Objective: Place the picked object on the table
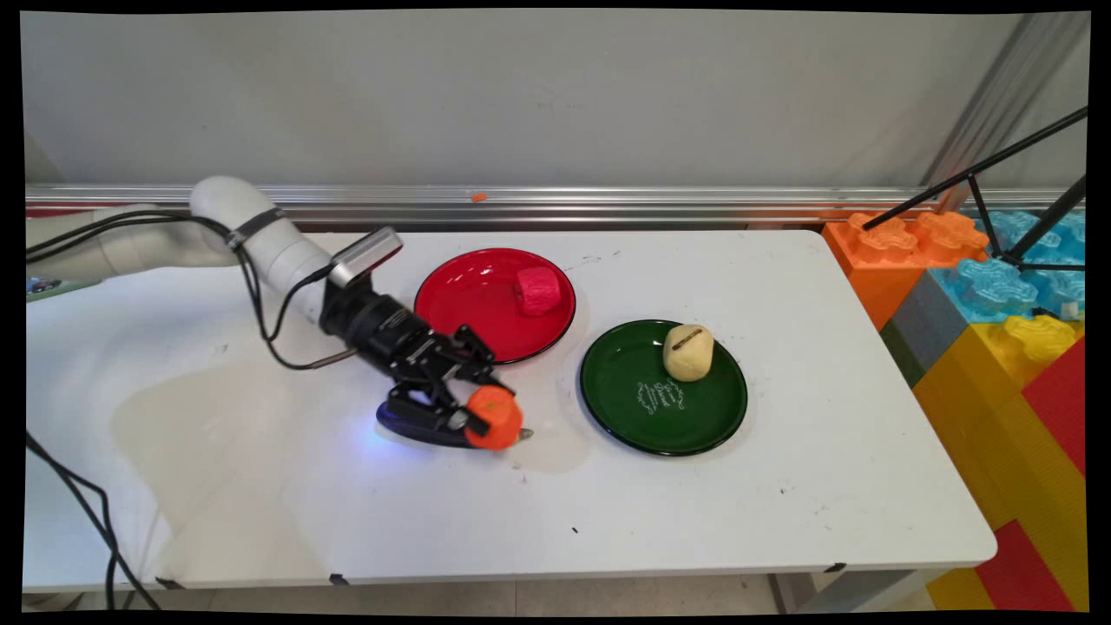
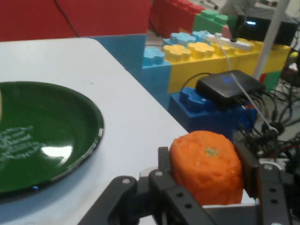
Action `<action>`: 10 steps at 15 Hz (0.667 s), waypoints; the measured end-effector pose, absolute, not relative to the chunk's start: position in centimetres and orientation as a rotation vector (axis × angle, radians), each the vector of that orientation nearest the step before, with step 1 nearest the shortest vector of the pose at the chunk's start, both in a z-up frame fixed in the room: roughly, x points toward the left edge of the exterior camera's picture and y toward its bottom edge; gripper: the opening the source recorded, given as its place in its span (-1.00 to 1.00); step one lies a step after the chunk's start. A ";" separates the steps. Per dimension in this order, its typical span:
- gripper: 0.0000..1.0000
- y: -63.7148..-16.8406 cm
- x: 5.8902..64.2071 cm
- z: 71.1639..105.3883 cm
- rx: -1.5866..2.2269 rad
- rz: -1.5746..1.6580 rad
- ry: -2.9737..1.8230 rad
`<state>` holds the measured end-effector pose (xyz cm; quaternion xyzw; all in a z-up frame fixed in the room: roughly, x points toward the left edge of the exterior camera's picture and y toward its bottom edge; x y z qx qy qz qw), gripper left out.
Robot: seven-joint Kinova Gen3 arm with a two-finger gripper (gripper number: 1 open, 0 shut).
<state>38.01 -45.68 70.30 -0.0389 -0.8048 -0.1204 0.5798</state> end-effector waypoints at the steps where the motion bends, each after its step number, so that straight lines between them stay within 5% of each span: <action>1: -1.00 -45.3 38.4 70.0 -0.103 -0.292 -1.884; 10: -1.00 -42.2 40.5 67.2 -0.194 -0.371 -1.905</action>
